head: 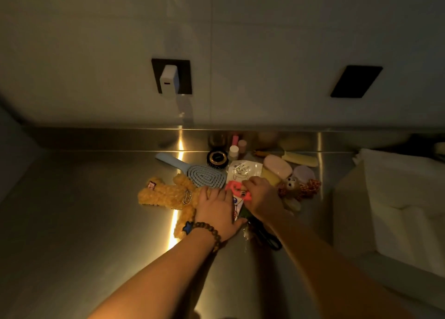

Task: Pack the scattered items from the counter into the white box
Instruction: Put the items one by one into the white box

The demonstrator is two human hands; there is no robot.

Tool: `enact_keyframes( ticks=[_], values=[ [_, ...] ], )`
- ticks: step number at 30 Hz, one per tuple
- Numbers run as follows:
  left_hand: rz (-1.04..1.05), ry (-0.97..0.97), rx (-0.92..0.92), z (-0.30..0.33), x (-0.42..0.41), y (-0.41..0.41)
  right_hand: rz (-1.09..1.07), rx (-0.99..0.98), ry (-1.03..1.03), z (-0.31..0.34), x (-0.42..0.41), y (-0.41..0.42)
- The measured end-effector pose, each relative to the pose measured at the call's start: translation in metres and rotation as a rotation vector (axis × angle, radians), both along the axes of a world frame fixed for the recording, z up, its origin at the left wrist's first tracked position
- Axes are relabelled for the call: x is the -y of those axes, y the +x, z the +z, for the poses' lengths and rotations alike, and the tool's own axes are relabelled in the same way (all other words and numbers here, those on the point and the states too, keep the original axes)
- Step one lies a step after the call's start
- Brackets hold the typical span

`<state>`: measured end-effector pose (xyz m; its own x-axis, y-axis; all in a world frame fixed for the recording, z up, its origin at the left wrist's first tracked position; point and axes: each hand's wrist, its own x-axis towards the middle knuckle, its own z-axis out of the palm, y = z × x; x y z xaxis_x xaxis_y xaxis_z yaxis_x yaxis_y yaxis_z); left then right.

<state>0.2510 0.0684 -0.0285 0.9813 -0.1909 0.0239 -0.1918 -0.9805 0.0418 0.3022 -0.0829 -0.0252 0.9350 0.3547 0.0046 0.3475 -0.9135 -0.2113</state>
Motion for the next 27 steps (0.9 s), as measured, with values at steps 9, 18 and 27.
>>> enact_keyframes(
  ticks=[9, 18, 27],
  values=[
    [0.015, -0.021, 0.048, -0.008, 0.0, -0.002, 0.063, 0.055, -0.172, -0.02, 0.002, 0.011],
    [0.095, -0.547, 0.13, 0.038, 0.004, -0.014, -0.137, 0.075, 0.313, 0.04, 0.014, -0.017],
    [-0.122, -0.683, 0.141, 0.111, 0.064, -0.01, -0.321, 0.229, 0.333, 0.143, 0.101, -0.073]
  ],
)
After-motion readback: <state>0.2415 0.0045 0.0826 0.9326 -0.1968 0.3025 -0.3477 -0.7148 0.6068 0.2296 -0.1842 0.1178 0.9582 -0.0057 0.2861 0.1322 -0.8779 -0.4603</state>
